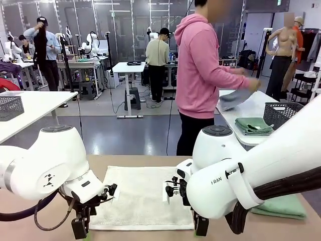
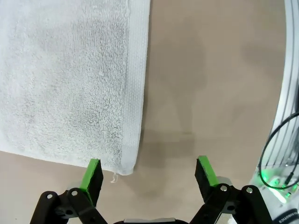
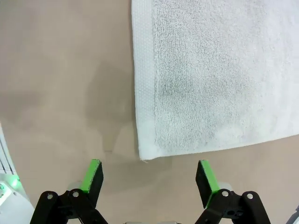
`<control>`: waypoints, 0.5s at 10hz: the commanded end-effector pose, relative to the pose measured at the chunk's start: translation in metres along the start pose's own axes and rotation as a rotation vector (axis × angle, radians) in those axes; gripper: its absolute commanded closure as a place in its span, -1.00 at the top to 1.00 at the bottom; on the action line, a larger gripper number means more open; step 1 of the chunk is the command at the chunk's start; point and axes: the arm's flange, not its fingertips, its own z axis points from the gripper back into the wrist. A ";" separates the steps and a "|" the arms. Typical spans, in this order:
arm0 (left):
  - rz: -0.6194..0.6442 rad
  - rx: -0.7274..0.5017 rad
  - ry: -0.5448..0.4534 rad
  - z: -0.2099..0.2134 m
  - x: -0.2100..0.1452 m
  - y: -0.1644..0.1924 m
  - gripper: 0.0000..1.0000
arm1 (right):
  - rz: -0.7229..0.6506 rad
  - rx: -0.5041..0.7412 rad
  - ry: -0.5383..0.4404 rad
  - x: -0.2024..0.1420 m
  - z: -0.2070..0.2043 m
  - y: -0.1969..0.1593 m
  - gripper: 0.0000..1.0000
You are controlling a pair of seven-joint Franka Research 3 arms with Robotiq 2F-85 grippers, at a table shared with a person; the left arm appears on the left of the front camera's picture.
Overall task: Fold the towels and place them in the basket.
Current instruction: When a person lays out a Towel with hook on the table, fold it in half twice.
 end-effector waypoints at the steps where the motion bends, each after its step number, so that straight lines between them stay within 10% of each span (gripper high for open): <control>1: -0.001 0.001 -0.008 -0.010 -0.005 0.003 1.00 | -0.008 -0.013 -0.019 -0.012 -0.015 0.008 1.00; 5: 0.001 -0.023 -0.021 -0.019 -0.007 0.009 1.00 | 0.003 -0.009 -0.015 -0.007 -0.025 0.002 1.00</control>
